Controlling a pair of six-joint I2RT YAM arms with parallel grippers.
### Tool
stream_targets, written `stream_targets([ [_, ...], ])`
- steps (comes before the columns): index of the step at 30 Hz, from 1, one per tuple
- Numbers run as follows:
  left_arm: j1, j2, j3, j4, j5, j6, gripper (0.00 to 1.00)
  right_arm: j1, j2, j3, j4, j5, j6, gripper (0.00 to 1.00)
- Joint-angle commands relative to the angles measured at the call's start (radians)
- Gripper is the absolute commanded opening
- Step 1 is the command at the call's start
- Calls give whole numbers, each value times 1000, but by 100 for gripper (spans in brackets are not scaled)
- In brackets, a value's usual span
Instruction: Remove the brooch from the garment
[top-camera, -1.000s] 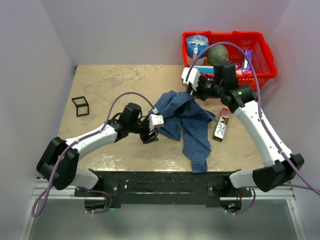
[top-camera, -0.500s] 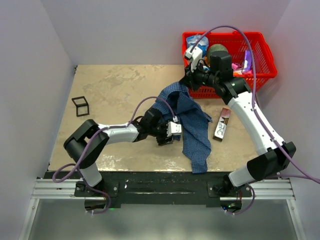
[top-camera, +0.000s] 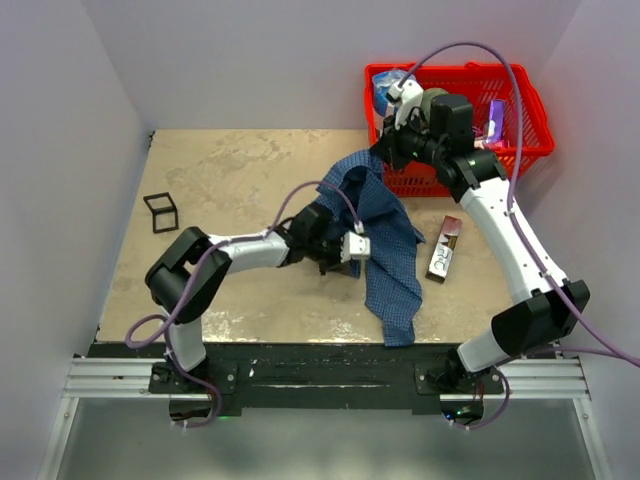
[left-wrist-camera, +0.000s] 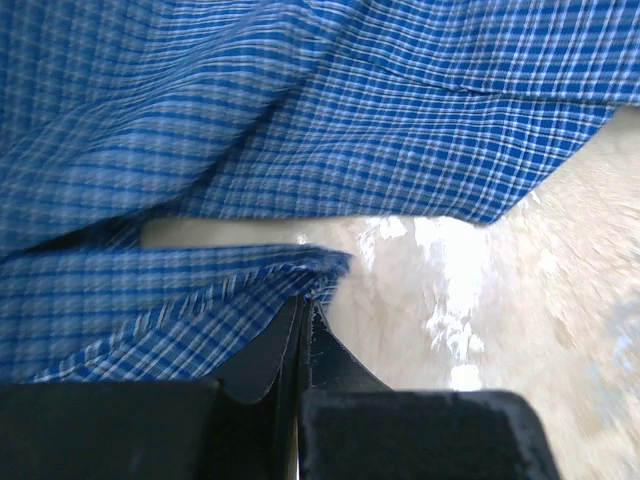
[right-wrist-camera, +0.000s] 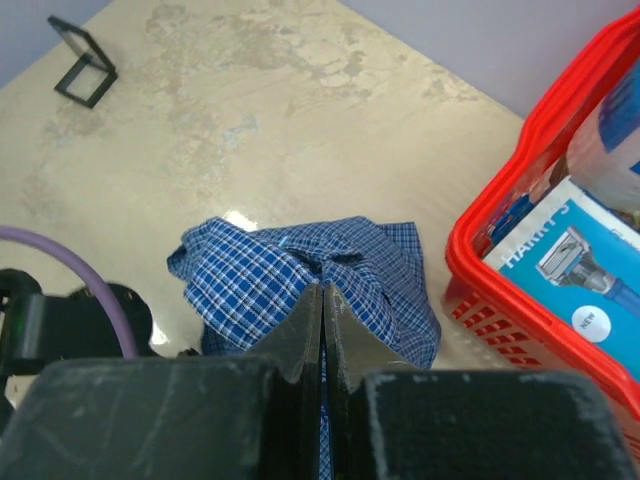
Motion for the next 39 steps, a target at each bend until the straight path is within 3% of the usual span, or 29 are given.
stream_targets([
  [1, 183, -173, 140, -198, 165, -87, 0, -63, 24, 125, 104, 55, 77, 0],
  [5, 327, -447, 218, -225, 124, -101, 0, -159, 56, 222, 133, 74, 170, 0],
  [10, 493, -613, 320, -269, -37, -98, 0, -192, 67, 341, 142, 71, 218, 0],
  [13, 507, -707, 311, -233, -192, -52, 0, -197, 41, 397, 122, 86, 224, 0],
  [17, 507, -854, 269, -130, -408, -41, 0, -199, -83, 394, 168, 227, 167, 0],
  [18, 508, -873, 271, -108, -518, -38, 0, -202, -103, 389, 185, 259, 161, 0],
  [24, 587, -928, 416, -6, -741, 78, 0, -206, -134, 555, 177, 406, 154, 0],
  [27, 581, -939, 488, -5, -758, 153, 0, -206, -163, 587, 156, 416, 144, 0],
  [31, 564, -960, 499, -22, -827, 209, 0, -206, -218, 517, 125, 419, 160, 0],
  [34, 554, -1029, 376, -25, -842, 259, 0, -206, -286, 382, 93, 396, 176, 0],
  [39, 551, -1115, 135, -183, -844, 223, 0, -206, -390, 80, 23, 356, 219, 0],
])
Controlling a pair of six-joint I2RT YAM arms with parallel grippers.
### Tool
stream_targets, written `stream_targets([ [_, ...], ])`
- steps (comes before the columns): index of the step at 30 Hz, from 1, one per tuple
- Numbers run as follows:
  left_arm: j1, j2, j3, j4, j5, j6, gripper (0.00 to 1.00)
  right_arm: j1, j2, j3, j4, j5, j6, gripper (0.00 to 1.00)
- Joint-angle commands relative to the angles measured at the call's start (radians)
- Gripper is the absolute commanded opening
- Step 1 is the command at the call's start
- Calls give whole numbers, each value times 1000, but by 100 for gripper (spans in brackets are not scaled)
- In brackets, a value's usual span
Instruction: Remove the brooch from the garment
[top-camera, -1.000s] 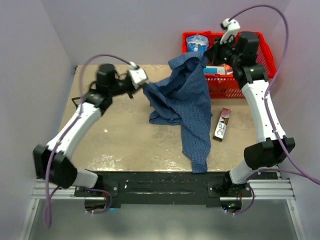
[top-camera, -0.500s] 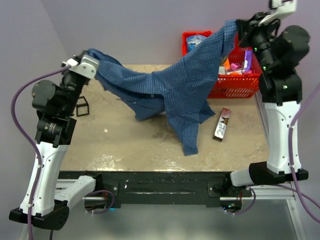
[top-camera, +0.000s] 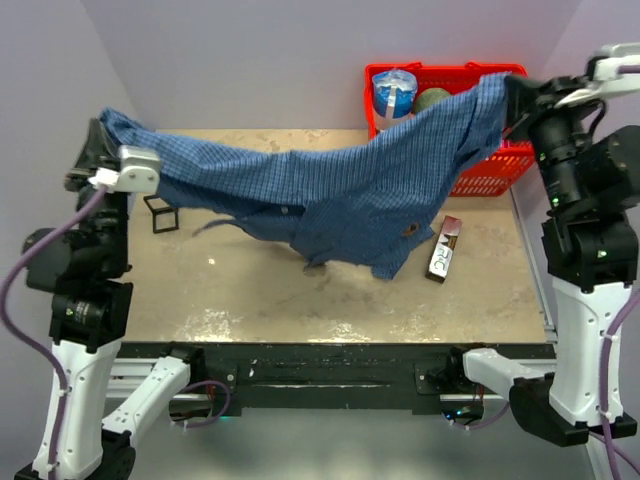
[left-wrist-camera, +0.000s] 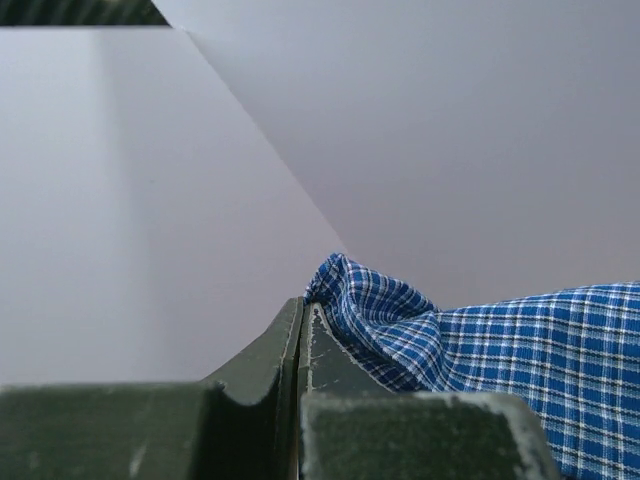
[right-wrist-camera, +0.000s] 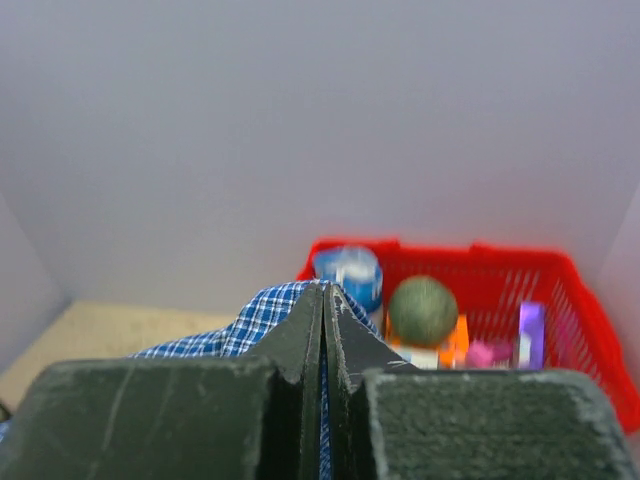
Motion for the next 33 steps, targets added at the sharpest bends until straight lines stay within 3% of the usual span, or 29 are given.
stream_targets([
  [1, -6, -21, -162, -133, -71, -20, 0, -4, -27, -197, -105, -17, 37, 0],
  [8, 0, 36, -408, -157, -46, -158, 0, -5, 0, -423, -168, -27, 3, 0],
  [13, 23, 281, -491, 63, 4, -221, 0, -5, 183, -486, -159, 33, 60, 0],
  [19, 98, 599, -265, 156, 3, -301, 0, -5, 325, -430, 8, 35, 80, 0],
  [21, 123, 622, -210, 168, 35, -301, 0, -7, 320, -396, 39, 21, 61, 0],
  [24, 137, 598, -160, 212, 47, -286, 0, -7, 271, -374, 128, 12, 38, 0],
  [28, 138, 533, -101, 229, 31, -264, 0, -7, 241, -281, 120, -28, 58, 0],
  [33, 138, 417, -58, 226, -100, -247, 0, -7, 198, -146, 76, -96, 61, 0],
])
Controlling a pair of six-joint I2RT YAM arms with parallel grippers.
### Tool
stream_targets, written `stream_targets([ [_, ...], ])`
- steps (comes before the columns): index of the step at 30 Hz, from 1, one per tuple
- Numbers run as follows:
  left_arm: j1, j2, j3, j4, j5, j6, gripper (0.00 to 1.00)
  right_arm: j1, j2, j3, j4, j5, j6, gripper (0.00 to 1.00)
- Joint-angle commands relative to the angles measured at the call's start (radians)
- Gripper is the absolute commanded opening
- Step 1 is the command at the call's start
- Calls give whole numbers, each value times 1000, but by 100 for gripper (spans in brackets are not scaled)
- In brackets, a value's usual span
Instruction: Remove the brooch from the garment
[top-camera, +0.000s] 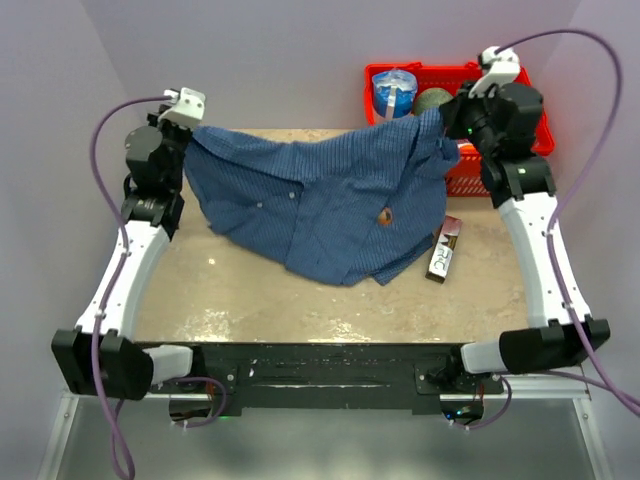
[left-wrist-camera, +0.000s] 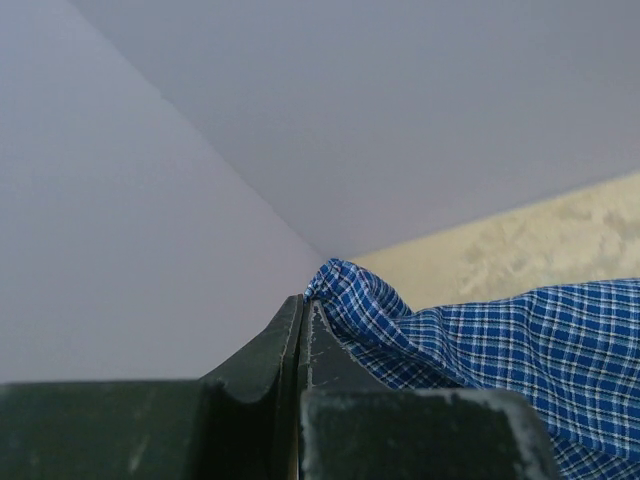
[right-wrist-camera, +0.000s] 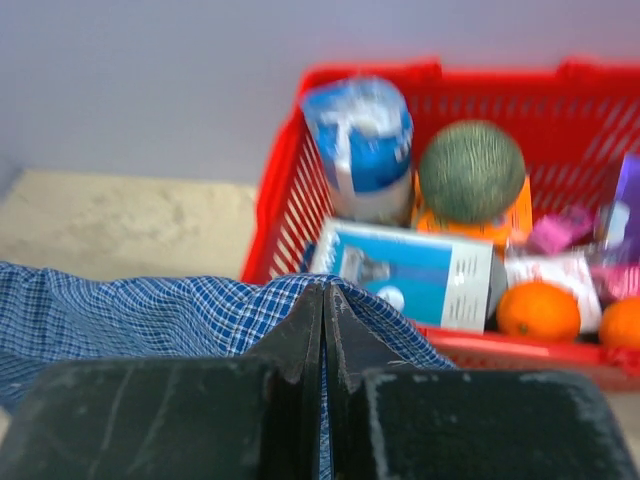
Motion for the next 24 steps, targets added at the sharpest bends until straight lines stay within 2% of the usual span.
stream_targets([
  [1, 6, -136, 67, 97, -119, 32, 0, -5, -87, 129, 50, -66, 8, 0],
  [6, 4, -282, 105, 115, -170, 104, 0, -5, -184, 204, 0, -121, -6, 0],
  [12, 4, -391, 265, 133, -213, 217, 0, -5, -317, 238, -10, -139, -3, 0],
  [19, -11, -426, 444, 152, -193, 311, 0, -5, -425, 293, 15, -87, 43, 0],
  [24, -86, -391, 565, 159, -205, 433, 0, -16, -374, 523, -9, -110, 68, 0],
])
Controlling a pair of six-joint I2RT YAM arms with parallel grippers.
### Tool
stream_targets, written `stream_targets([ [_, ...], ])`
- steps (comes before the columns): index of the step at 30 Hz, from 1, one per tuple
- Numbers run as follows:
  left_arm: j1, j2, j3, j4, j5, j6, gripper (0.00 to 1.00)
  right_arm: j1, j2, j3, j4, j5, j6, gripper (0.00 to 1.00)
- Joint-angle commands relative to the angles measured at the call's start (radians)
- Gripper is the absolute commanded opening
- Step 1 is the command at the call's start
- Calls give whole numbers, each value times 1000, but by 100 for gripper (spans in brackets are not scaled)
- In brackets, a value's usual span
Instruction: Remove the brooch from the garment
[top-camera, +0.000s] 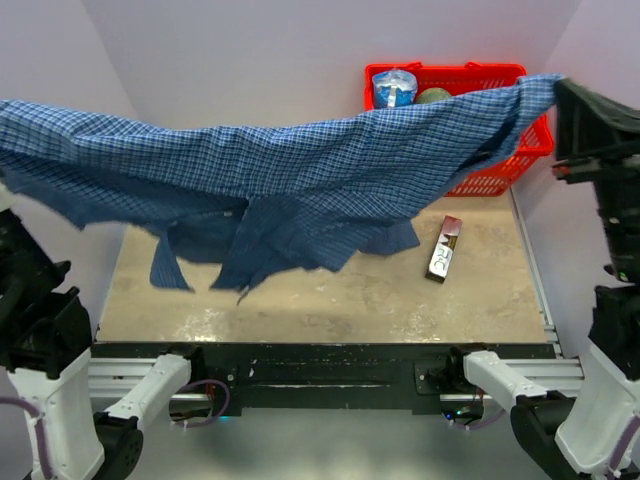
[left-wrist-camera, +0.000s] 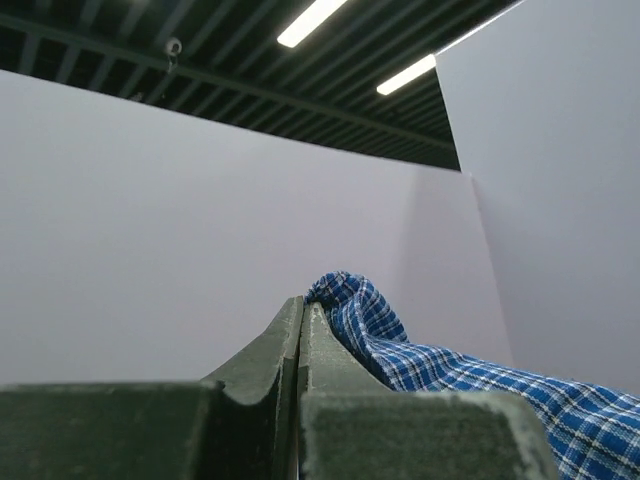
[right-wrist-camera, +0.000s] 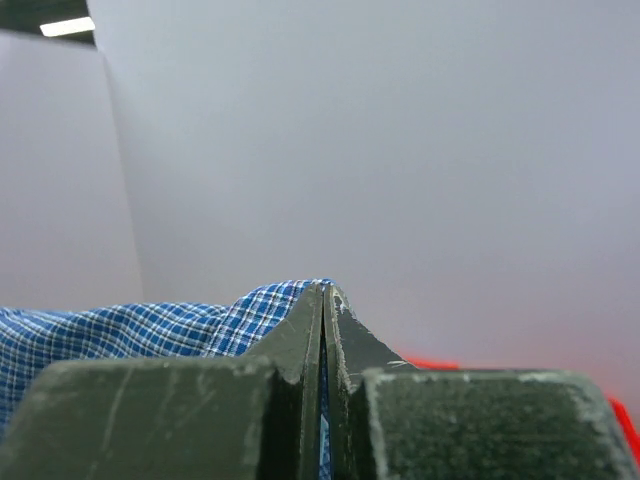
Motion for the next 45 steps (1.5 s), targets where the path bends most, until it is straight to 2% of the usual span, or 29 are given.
stream_targets([
  [1, -64, 51, 80, 50, -34, 163, 0, -14, 55, 190, 27, 16, 35, 0],
  [3, -97, 74, 76, 96, -37, 237, 0, -19, 98, 280, 13, 10, 34, 0],
  [6, -104, 119, 66, 144, -25, 271, 0, -36, 159, 370, 35, -25, 73, 0],
  [9, -104, 154, -1, 141, -8, 271, 0, -38, 184, 309, 70, -50, 99, 0],
  [14, -81, 200, -170, 127, 9, 236, 0, -39, 206, 43, 122, -65, 78, 0],
  [21, -34, 245, -581, 59, 87, 151, 0, -33, 219, -372, 239, -101, 41, 0],
  [25, 11, 414, -697, 111, 146, 137, 0, 1, 265, -640, 308, -56, -18, 0],
  [27, 27, 494, -684, 144, 146, 110, 0, 21, 320, -695, 367, -17, -41, 0],
  [29, 46, 609, -608, 151, 147, 75, 0, 45, 391, -732, 418, 25, -52, 0],
  [36, 52, 847, -420, 148, 158, 54, 0, 73, 575, -649, 455, 172, -19, 0],
  [41, 52, 973, -331, 205, 150, 59, 0, 82, 591, -637, 394, 278, 65, 0],
  [45, 52, 1062, -234, 235, 129, 80, 0, 84, 487, -725, 340, 304, 164, 0],
])
